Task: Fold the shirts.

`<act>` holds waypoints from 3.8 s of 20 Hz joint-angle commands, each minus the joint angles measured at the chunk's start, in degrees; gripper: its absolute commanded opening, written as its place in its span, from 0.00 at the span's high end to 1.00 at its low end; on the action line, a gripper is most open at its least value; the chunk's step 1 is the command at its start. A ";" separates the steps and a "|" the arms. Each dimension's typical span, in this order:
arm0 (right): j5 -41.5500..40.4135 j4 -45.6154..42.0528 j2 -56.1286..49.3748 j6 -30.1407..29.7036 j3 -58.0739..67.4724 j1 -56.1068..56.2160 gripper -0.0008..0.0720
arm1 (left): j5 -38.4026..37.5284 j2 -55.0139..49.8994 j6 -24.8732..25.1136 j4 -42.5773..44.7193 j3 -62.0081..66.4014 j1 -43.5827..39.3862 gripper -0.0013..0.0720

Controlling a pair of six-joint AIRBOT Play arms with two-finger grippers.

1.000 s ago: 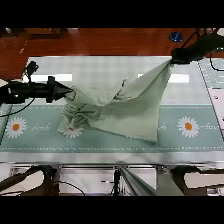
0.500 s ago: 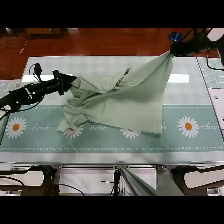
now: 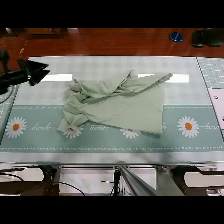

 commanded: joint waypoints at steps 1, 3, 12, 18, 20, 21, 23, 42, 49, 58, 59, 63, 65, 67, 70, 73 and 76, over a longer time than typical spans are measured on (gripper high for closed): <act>19.26 -1.81 2.47 -1.53 -0.79 -5.99 0.34 | -5.20 4.33 -12.00 35.26 3.91 5.25 0.43; 22.49 3.15 2.47 -1.49 -6.73 -8.98 0.34 | -5.66 4.68 -11.96 33.70 0.55 4.61 0.20; 15.30 16.37 2.54 -1.88 -27.74 -11.21 0.35 | -1.36 0.68 -4.61 33.57 -9.31 -8.00 0.14; 15.93 15.93 2.54 -4.22 -28.63 -11.96 0.35 | 2.58 -0.61 -7.08 39.39 -9.35 -12.41 0.14; 15.50 15.96 2.54 -4.61 -28.63 -11.93 0.35 | 4.07 -0.68 -7.23 39.30 -9.35 -12.85 0.14; 14.99 16.09 2.54 -4.59 -28.63 -11.93 0.35 | 4.61 -0.98 -7.21 39.15 -9.35 -13.40 0.14; 14.40 16.37 2.54 -4.59 -28.63 -11.91 0.35 | 5.29 -2.49 -7.04 37.44 -9.35 -15.19 0.14; 7.30 30.01 24.30 -12.09 -69.70 -24.24 0.35 | 5.64 -5.49 -7.65 34.82 -9.29 -19.91 0.94; 3.80 34.56 27.69 -12.13 -80.11 -23.45 0.32 | 4.35 -5.49 -7.65 34.82 -9.29 -19.89 0.94; -14.69 34.77 27.69 -2.73 -84.50 -7.15 0.33 | 3.50 -5.46 -6.56 34.80 -9.29 -19.89 0.94; -16.83 35.30 27.69 -1.07 -84.50 -5.11 0.35 | 3.52 -5.49 -6.56 34.80 -9.29 -19.89 0.93; -21.81 37.38 27.69 2.54 -84.50 1.46 0.71 | 3.52 -5.49 -6.12 34.80 -9.29 -19.87 0.93; -21.29 38.60 27.71 2.25 -84.39 1.77 0.96 | 3.32 -5.49 -6.12 34.82 -9.27 -19.80 0.93; -18.73 38.53 27.89 -1.03 -82.55 1.18 0.96 | 2.51 -5.22 -6.14 34.77 -9.01 -19.50 0.94; -13.27 38.51 31.95 -4.31 -75.30 -0.68 0.96 | 0.81 -1.49 -4.61 32.94 -6.05 -17.97 0.94; -12.31 38.47 39.04 -4.42 -63.04 -3.69 0.96 | -1.09 6.91 -4.63 21.90 1.31 -14.38 0.94; -12.52 38.38 43.36 -4.22 -46.77 -6.36 0.96 | -1.18 17.07 -4.66 8.26 10.51 -10.88 0.94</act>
